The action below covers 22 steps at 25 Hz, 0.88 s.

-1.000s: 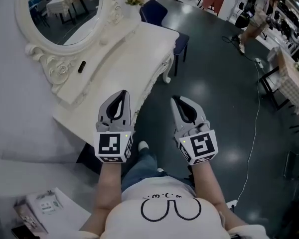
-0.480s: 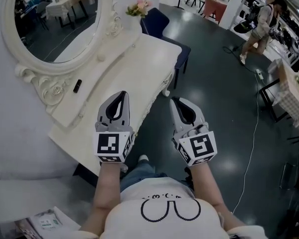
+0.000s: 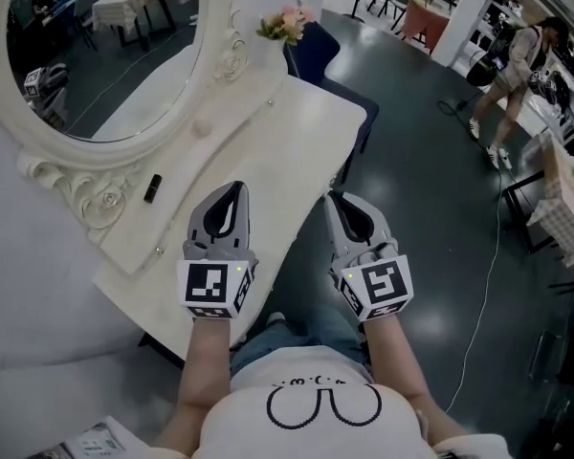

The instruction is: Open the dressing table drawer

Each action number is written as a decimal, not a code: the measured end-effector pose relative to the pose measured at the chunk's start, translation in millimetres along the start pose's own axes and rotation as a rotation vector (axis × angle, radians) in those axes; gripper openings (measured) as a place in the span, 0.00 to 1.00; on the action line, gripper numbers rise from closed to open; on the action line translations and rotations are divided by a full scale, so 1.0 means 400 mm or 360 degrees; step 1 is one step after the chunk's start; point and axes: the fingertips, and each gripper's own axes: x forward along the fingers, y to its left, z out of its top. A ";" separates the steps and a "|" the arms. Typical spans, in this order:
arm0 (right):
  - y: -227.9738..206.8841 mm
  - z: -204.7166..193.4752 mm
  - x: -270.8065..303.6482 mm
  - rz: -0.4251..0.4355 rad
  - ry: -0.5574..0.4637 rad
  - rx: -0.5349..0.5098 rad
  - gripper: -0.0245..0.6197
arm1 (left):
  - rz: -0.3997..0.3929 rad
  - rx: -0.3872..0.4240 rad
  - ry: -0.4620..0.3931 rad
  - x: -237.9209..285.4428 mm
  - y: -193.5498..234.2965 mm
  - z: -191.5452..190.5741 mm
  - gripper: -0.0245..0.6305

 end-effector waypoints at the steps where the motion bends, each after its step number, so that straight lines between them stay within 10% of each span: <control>1: -0.001 -0.003 0.015 0.0013 0.0004 -0.0004 0.03 | 0.0009 -0.0007 0.0004 0.006 0.010 -0.006 0.04; 22: -0.256 -0.107 0.474 0.0401 0.0039 0.0029 0.03 | 0.0410 0.0019 0.0133 0.364 0.185 -0.133 0.04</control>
